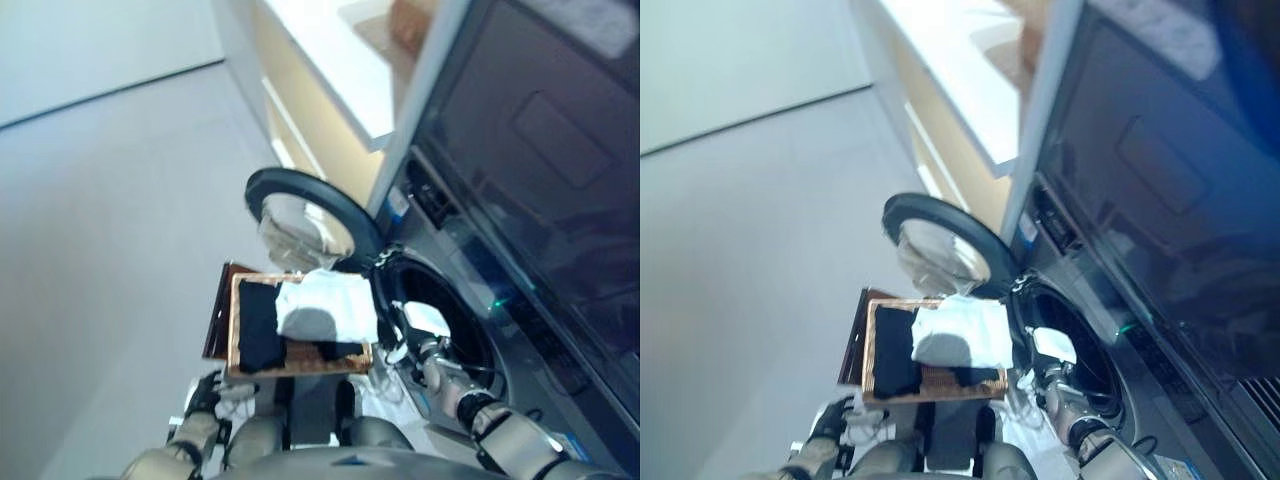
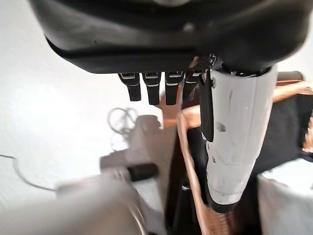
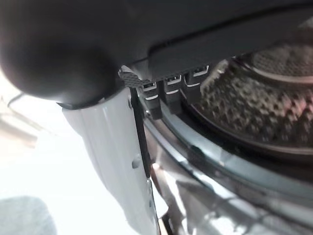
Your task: Pick up the clothes and place them into the washing machine
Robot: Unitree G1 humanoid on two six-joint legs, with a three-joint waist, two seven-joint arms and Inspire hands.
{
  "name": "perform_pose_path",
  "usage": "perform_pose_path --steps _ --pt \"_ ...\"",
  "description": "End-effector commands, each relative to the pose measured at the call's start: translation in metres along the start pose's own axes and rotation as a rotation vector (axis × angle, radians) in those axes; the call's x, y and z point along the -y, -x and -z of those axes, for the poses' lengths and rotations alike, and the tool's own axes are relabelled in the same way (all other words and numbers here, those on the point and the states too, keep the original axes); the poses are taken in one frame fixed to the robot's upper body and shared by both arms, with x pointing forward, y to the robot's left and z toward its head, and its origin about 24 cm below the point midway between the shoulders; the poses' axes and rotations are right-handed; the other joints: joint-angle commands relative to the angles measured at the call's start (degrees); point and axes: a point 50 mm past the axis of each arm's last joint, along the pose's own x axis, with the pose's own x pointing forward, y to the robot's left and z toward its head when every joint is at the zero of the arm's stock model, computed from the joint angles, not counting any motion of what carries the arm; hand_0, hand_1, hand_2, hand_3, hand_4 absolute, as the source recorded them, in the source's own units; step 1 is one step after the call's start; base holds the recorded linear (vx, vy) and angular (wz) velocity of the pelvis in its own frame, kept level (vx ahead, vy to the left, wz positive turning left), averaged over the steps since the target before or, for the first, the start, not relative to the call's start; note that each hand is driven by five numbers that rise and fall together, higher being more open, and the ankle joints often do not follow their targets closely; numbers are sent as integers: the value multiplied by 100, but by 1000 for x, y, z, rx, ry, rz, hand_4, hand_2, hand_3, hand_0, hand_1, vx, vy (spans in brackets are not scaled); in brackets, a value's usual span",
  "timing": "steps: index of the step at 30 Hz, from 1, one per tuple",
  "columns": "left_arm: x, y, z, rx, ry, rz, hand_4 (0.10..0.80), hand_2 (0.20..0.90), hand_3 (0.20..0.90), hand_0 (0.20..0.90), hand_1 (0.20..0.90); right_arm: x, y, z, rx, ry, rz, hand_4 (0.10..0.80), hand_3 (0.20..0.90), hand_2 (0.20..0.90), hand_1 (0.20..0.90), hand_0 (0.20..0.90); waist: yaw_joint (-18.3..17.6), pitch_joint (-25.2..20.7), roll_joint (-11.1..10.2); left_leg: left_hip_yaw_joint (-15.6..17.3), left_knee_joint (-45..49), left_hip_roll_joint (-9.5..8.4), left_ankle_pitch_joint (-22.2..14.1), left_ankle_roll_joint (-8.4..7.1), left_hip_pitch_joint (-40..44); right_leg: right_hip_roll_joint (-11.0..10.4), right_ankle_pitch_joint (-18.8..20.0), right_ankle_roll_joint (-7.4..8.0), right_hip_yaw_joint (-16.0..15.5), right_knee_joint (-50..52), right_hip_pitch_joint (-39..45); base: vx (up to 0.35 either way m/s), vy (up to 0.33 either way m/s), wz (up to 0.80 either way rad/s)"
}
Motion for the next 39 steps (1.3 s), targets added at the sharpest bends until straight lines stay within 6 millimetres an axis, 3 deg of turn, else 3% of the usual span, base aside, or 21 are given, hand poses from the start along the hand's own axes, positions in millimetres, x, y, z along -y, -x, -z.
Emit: perform_pose_path --steps 1,6,9,14,15,17,19,20,26,39 --pt "0 1 0 30 -43 -31 800 900 900 900 900 37 -16 1 20 98 147 800 900 900 900 900 22 -97 192 -28 -530 69 2 251 367 -199 -197 625 547 497 -243 1 169 6" --pt "-4 1 0 33 -34 -50 800 900 900 900 900 45 -20 -7 44 123 180 800 900 900 900 900 102 -77 210 38 -589 -4 43 250 299 -266 -122 643 544 340 -301 -35 83 -16" --pt "-4 1 3 16 -26 -66 800 900 900 900 900 50 -25 -24 79 124 200 800 900 900 900 900 177 -25 167 -15 -572 3 50 267 297 -254 -166 622 541 381 -314 -9 -5 -3" --pt "-6 1 6 3 -15 -80 800 900 900 900 900 52 -25 -41 118 94 232 800 900 900 900 900 215 70 144 -205 -655 157 247 127 198 -119 -372 523 333 635 -359 -34 -117 7" --pt "-6 1 4 5 -8 -85 800 900 900 900 900 52 -25 -39 113 87 236 800 900 900 900 900 215 78 155 -228 -655 181 299 96 133 -126 -378 524 244 627 -361 -38 -103 43" --pt "-3 -1 -9 44 -6 -80 800 900 900 900 900 64 -27 -35 99 38 284 800 900 900 900 900 136 185 97 35 -386 303 308 61 -83 -261 -380 517 95 735 -471 -90 -20 63" --pt "-3 -1 -12 68 -33 -83 800 900 900 900 900 72 -29 -40 120 41 306 800 900 900 900 900 124 166 132 -197 -554 388 258 79 15 -198 -375 530 137 910 -669 -43 63 54" --pt "-1 -1 -16 91 -54 -77 800 900 900 900 900 75 -30 -37 116 30 311 800 900 900 900 900 104 173 186 -116 -594 395 281 90 -34 -238 -341 565 101 934 -712 -44 90 20" --pt "-6 0 -14 94 5 -118 800 900 900 900 900 102 -38 -40 102 49 393 800 900 900 900 900 227 338 326 -76 -562 173 285 161 -231 -407 -174 640 187 785 -899 -39 108 -4" --pt "-2 1 -24 134 106 -138 800 900 900 900 900 129 -45 -49 79 43 484 800 900 900 900 900 334 651 400 -103 -646 133 398 135 -380 -491 -59 681 116 630 -969 -8 10 -1"
